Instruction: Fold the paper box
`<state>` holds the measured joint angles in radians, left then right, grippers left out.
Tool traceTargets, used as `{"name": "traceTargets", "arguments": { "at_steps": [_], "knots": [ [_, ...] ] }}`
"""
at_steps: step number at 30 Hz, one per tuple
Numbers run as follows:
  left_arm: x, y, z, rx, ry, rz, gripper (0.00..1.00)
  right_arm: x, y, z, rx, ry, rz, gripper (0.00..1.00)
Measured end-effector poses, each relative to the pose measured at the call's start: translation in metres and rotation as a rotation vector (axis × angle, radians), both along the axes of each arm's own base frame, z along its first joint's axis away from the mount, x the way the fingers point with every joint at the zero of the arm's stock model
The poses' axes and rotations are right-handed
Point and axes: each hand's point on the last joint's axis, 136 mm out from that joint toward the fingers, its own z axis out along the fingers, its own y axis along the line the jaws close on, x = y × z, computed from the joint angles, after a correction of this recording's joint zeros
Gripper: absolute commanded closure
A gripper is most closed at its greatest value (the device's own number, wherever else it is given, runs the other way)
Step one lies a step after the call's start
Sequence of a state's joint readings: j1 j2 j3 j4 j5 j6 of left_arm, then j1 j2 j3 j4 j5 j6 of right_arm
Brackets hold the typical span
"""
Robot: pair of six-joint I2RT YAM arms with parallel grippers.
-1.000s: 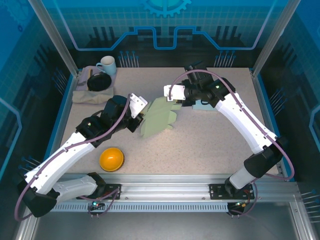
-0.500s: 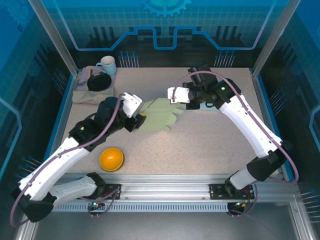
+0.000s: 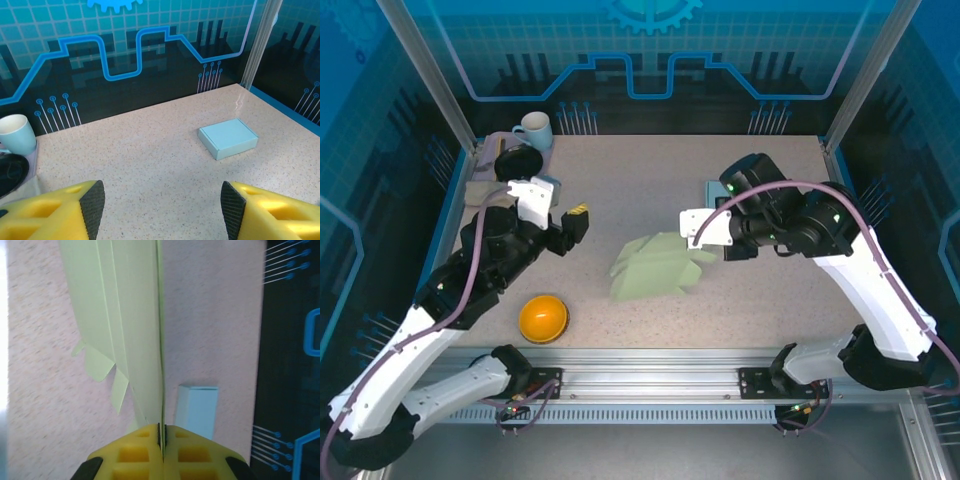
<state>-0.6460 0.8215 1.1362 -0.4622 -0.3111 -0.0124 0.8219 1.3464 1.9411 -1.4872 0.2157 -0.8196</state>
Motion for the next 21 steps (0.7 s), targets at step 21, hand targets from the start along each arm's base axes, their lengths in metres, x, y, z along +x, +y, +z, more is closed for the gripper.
{"name": "traceTargets", "arguments": {
  "at_steps": [21],
  "knots": [
    [0.058,-0.107,-0.145,0.11,0.29,-0.308,0.34,0.1,0.008,-0.109,-0.182,0.175,-0.077,1.0]
  ]
}}
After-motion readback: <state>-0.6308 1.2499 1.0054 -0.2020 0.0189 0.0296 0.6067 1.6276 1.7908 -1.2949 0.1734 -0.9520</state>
